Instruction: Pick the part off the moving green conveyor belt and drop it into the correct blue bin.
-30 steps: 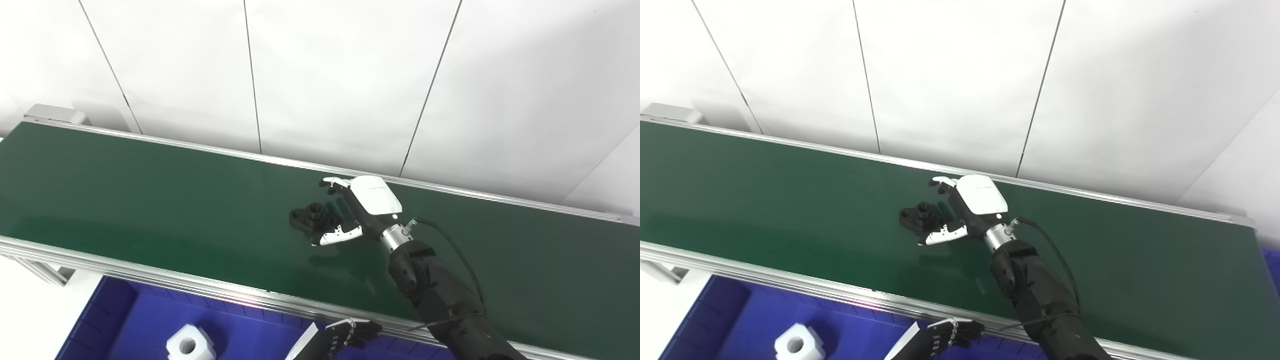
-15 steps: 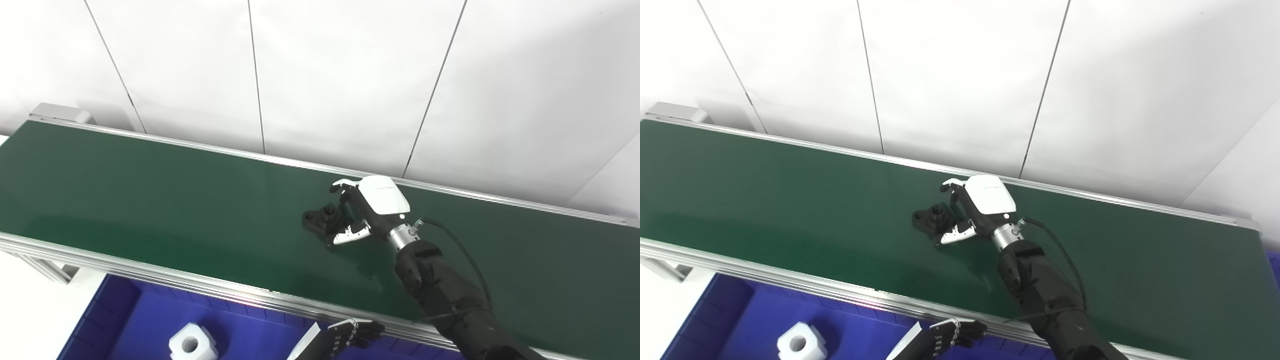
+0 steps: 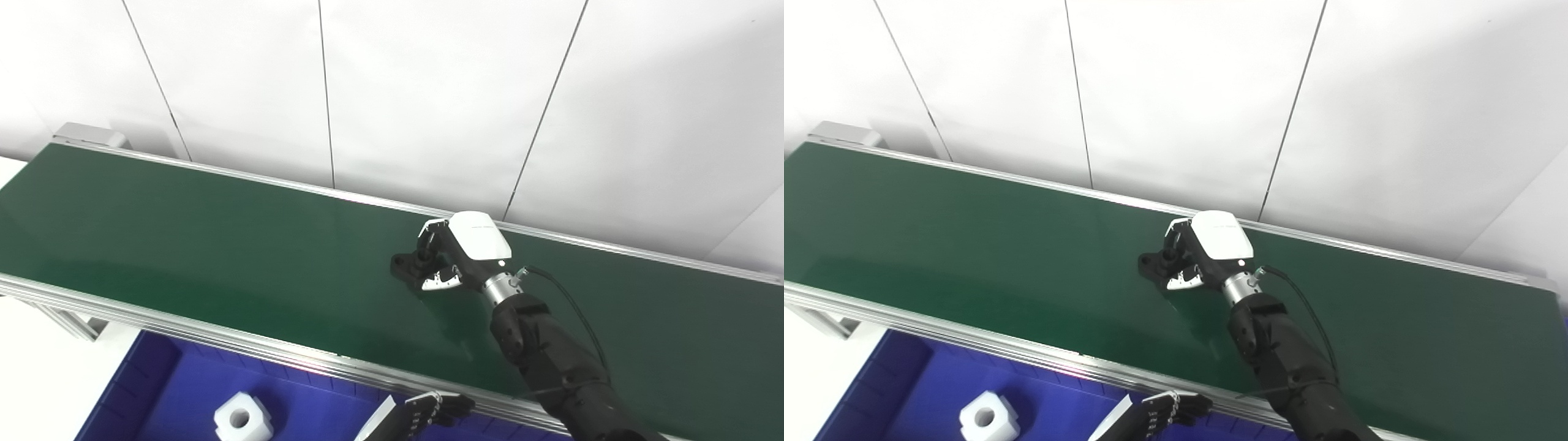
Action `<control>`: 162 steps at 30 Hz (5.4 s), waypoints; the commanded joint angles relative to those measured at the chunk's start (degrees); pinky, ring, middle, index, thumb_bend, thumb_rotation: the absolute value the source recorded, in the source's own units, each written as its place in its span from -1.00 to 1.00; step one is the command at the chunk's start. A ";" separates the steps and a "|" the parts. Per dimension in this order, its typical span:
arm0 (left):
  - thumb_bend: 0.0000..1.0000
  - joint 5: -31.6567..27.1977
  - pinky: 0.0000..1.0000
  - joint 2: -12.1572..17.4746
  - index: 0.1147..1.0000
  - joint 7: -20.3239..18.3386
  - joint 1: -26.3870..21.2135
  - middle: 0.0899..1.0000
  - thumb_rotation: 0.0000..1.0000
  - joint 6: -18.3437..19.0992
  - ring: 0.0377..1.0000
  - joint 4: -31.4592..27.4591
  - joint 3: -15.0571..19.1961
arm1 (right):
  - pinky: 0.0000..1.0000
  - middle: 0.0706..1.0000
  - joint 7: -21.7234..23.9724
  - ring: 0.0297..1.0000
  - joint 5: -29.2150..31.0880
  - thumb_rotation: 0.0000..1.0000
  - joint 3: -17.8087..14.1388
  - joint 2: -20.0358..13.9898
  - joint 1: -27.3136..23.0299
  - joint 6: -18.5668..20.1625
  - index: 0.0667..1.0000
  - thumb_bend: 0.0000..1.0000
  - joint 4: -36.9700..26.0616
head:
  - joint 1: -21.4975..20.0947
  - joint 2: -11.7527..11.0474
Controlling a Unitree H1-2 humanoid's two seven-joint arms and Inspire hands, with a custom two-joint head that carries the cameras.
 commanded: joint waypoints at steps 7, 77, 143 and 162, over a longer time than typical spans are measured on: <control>0.71 0.11 0.57 -1.98 0.44 -0.13 2.95 0.55 0.42 -0.70 0.60 -0.70 -1.27 | 0.36 -0.12 2.46 0.01 -0.22 -1.00 0.90 0.08 0.74 2.47 -0.09 0.06 -1.66 | -0.31 0.10; 0.74 -1.03 0.60 1.25 0.49 -2.15 4.17 0.56 0.50 -0.72 0.61 -2.79 -0.13 | -0.51 -0.25 49.58 -0.44 70.44 -1.00 -28.16 -0.57 28.03 40.47 -0.02 0.04 -59.30 | -9.28 2.23; 0.62 -15.09 0.71 8.09 0.53 -10.54 12.56 0.64 0.37 15.00 0.71 -33.34 7.05 | -0.50 -0.13 23.53 -0.41 -4.75 -1.00 -4.51 -30.49 53.05 34.31 -0.10 0.05 -80.70 | -30.67 29.78; 0.62 -14.73 0.71 8.24 0.55 -10.90 12.57 0.65 0.39 14.28 0.72 -33.18 6.56 | 0.58 0.55 32.52 0.56 -14.12 0.57 -9.49 -27.50 55.27 31.71 0.46 0.76 -82.58 | -29.88 29.58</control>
